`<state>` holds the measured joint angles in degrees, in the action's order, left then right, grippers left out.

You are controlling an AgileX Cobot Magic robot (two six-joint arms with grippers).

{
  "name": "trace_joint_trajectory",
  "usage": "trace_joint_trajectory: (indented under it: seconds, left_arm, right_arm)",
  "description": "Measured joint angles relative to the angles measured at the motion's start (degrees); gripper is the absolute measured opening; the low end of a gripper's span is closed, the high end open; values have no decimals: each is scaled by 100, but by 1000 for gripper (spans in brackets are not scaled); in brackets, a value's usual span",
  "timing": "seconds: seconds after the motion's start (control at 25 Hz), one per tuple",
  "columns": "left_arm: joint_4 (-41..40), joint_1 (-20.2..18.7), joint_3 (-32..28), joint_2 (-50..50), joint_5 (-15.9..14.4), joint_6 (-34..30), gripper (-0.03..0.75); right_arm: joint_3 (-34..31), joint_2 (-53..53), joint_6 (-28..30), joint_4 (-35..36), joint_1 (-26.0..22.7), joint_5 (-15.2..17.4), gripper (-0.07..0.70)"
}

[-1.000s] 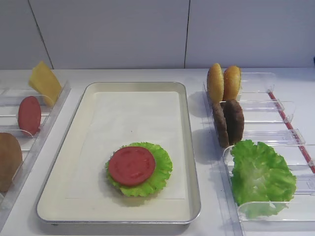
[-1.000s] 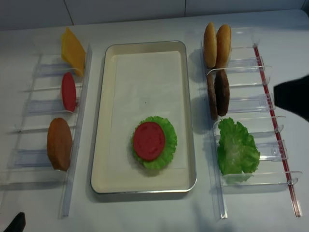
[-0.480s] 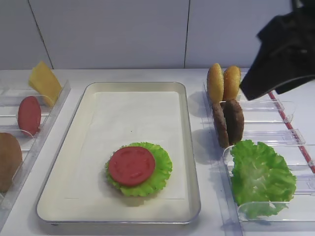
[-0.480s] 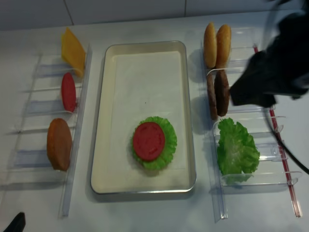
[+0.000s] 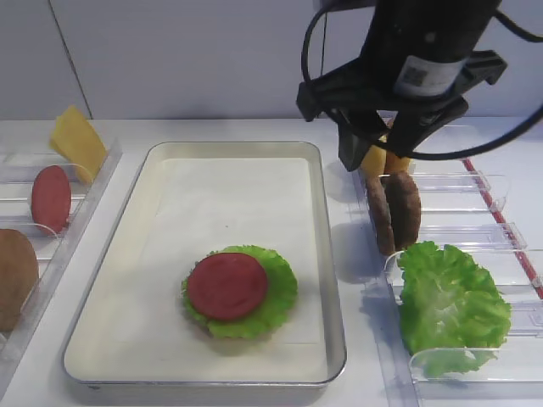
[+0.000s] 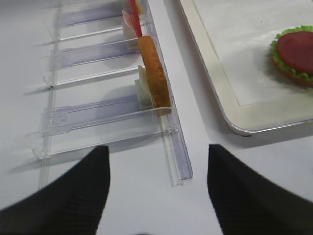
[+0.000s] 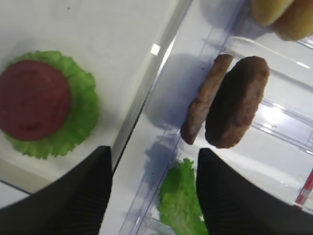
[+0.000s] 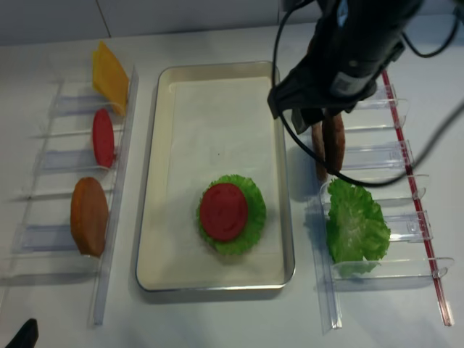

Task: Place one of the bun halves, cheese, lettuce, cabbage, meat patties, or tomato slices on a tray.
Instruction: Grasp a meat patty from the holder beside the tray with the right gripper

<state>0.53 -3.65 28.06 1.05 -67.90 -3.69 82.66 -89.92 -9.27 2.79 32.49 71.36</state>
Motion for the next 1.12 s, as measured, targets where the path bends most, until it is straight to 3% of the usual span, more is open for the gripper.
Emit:
trace_joint_trajectory:
  seconds: [0.52,0.84,1.12]
  left_arm:
    - [0,0,0,0,9,0,424]
    - [0,0,0,0,9,0,423]
    - [0,0,0,0,9,0,422]
  right_arm:
    - [104,-1064,-727,-721,0,-56,400]
    - [104,-1162,-847,-909,0,-436,395]
    - [104,-1162,-968,-1102,0,-553,333]
